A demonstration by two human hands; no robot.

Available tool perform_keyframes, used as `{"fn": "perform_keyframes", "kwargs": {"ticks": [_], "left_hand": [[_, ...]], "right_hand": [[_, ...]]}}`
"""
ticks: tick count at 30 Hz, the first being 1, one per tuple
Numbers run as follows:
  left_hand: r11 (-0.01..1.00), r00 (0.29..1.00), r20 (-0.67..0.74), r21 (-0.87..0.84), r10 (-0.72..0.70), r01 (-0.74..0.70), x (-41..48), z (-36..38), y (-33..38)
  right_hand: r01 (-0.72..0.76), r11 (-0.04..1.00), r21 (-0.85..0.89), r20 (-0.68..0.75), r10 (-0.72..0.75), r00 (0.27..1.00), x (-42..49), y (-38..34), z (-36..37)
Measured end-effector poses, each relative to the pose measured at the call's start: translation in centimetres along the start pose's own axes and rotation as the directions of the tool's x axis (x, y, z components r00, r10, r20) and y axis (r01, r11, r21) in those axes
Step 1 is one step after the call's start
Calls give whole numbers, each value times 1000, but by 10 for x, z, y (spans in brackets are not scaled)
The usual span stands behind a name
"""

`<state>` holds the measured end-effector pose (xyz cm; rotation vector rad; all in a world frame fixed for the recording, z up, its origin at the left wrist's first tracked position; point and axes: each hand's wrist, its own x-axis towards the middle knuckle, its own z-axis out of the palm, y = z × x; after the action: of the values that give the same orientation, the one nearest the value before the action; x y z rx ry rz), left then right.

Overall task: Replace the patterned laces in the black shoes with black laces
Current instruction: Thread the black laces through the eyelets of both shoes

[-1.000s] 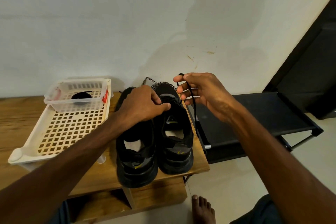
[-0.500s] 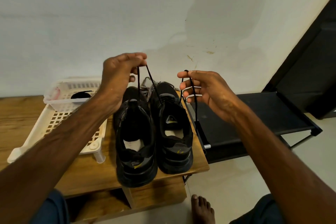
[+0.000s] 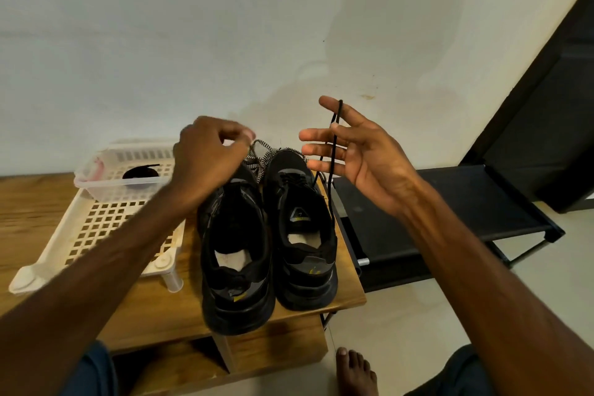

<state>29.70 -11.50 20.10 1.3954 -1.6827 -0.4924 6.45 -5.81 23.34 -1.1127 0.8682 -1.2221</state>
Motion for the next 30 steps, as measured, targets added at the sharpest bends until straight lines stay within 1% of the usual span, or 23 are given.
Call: {"fn": "perform_keyframes", "kwargs": {"ticks": [1,2,3,5,6,7,8,9,10,11,13,15,17,19,21,23,24,27,29,30], "left_hand": [[982,1000,7,190,-16,15,-4,3,-2],[947,1000,0,322,-28,27,-8,7,0],[923,1000,-25,385,-5,14,-11,12,3],[918,989,-73,387,130,-92,-18,19,15],[927,978,-64,334,200,-168,-23,21,24],[948,969,-16,211,247,-238,-27,24,30],[967,966,72,47,248,-252,-31,25,36],[973,959,183,-127,216,-195,-36,27,41],[959,938,292,-261,187,-109,-39,28,45],[934,911,374,-355,175,-33,-41,29,48],[897,868,465,-438,175,54,-42,30,50],[876,837,518,-471,177,107,-42,30,51],[858,845,513,-494,153,145,-41,28,51],[823,888,457,-523,52,221,-34,22,47],[748,911,405,-580,-78,322,-21,13,39],[664,915,373,-646,-154,375,-9,3,30],[640,916,360,-665,-178,385,-4,0,25],[640,914,357,-661,-191,392,4,-4,12],[680,921,350,-635,-169,366,7,-5,6],[722,932,329,-606,-155,334,7,-5,4]], "right_hand": [[3,999,44,11,-3,1000,0,-1,1],[4,996,89,21,-6,1000,0,-1,3],[4,991,135,30,-8,1000,1,-1,5],[10,974,225,39,-19,999,1,0,9],[14,964,267,40,-25,999,2,1,11],[18,952,307,39,-31,999,3,2,13],[24,940,341,36,-38,999,4,4,15],[34,931,364,32,-49,998,4,6,16],[49,925,377,24,-63,998,5,6,16],[68,921,384,10,-78,997,6,7,16],[104,911,399,-27,-101,994,6,7,14],[124,910,396,-60,-109,992,6,5,11],[132,921,366,-113,-97,989,6,4,8],[147,945,293,-215,-85,973,4,3,5],[155,976,152,-317,-100,943,1,3,0],[125,991,38,-372,-102,923,-1,4,-5],[97,995,-7,-388,-92,917,-1,4,-7],[-7,984,-176,-440,-72,895,-1,6,-13],[-43,970,-239,-497,-84,863,0,8,-18],[-61,961,-270,-530,-96,843,0,9,-21]]}}
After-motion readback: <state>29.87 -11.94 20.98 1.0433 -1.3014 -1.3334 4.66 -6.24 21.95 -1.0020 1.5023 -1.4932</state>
